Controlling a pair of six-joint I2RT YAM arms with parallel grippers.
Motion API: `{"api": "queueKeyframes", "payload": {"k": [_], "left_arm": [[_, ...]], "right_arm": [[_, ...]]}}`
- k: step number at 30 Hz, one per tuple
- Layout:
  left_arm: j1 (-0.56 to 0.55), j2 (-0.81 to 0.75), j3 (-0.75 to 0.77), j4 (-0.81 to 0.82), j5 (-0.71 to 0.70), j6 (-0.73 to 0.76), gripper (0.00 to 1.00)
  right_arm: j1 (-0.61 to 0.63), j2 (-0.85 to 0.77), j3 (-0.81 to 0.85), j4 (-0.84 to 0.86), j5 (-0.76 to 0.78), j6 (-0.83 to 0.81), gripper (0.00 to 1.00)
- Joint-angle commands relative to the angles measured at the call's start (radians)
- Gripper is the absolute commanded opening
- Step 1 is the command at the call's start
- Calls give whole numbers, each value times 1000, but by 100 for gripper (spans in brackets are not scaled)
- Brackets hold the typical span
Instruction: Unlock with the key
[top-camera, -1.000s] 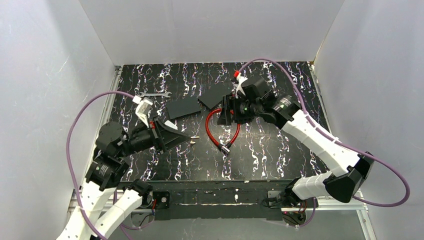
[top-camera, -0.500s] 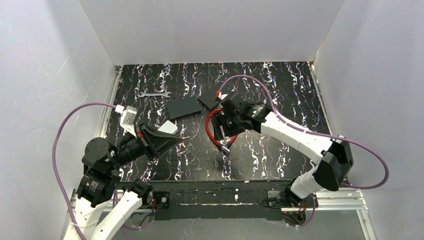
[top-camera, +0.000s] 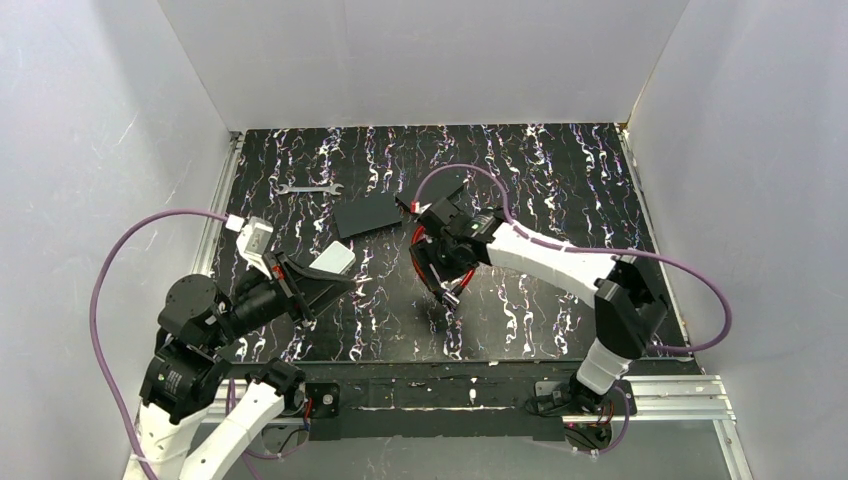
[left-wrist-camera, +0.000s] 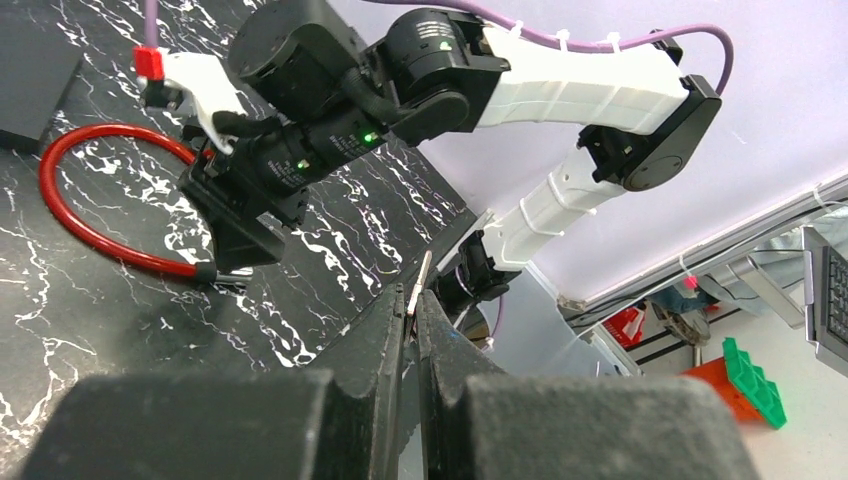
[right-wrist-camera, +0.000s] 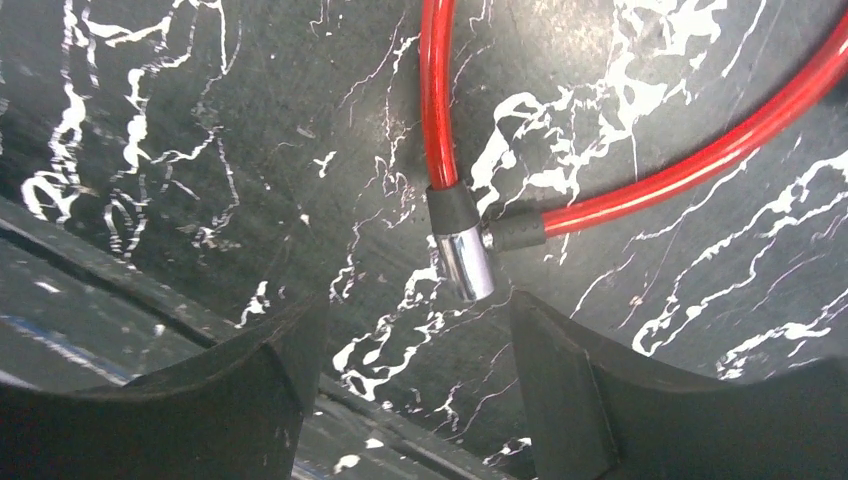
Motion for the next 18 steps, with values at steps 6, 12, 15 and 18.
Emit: {"api": "queueKeyframes", "payload": {"k": [6,12,15,18], "left_arm": [[-2,-36,91,-138,-45,55,0],[-3,-54,99,-174,-65,51,0],[-2,-57,92,-166,-69,46,0],[-2,-52,83,-153,-65,40,0]], "right_arm": [[30,177,131,-21,101,-244,75],[29,295,191,-51,78,-310,71],[29,331,196,-61,78,-316,65],[29,346,177,-47,57,-313,61]]}}
